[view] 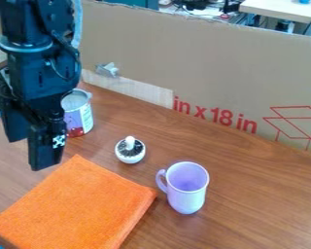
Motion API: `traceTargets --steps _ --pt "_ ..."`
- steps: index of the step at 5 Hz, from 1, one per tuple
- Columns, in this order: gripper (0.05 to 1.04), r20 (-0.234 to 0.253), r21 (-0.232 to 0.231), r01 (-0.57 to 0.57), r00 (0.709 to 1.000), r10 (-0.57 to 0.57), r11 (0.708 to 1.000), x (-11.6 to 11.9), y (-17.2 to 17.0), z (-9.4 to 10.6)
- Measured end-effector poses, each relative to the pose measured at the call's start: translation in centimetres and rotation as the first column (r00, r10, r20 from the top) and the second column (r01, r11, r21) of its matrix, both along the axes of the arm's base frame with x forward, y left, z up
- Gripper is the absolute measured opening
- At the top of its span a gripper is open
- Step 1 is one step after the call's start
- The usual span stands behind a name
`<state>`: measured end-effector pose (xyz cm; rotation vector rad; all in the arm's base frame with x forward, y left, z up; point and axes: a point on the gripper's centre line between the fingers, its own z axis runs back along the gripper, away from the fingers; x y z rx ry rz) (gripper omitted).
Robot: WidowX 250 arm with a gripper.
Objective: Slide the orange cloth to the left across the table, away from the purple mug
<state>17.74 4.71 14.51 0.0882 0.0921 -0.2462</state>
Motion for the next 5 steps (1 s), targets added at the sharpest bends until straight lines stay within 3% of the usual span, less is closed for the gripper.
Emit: traceTargets --steps 1,2,3,4,5 --pt "1.005 -0.021 -0.005 0.001 1.000 -0.001 1.000 -0.3 -0.1 -0.5" --pt "1.005 -0.020 0.019 -0.007 1.000 0.008 1.000 0.0 0.2 -2.0" --pt "1.005 0.018 -0.013 0.058 0.998 -0.058 0.998 0.3 0.1 -3.7" --pt "1.005 0.055 -0.077 0.006 0.998 -0.001 0.997 0.4 0.8 -5.6" --pt "1.005 0.033 -0.113 -0.011 0.999 0.015 0.994 0.2 1.2 -8.0"
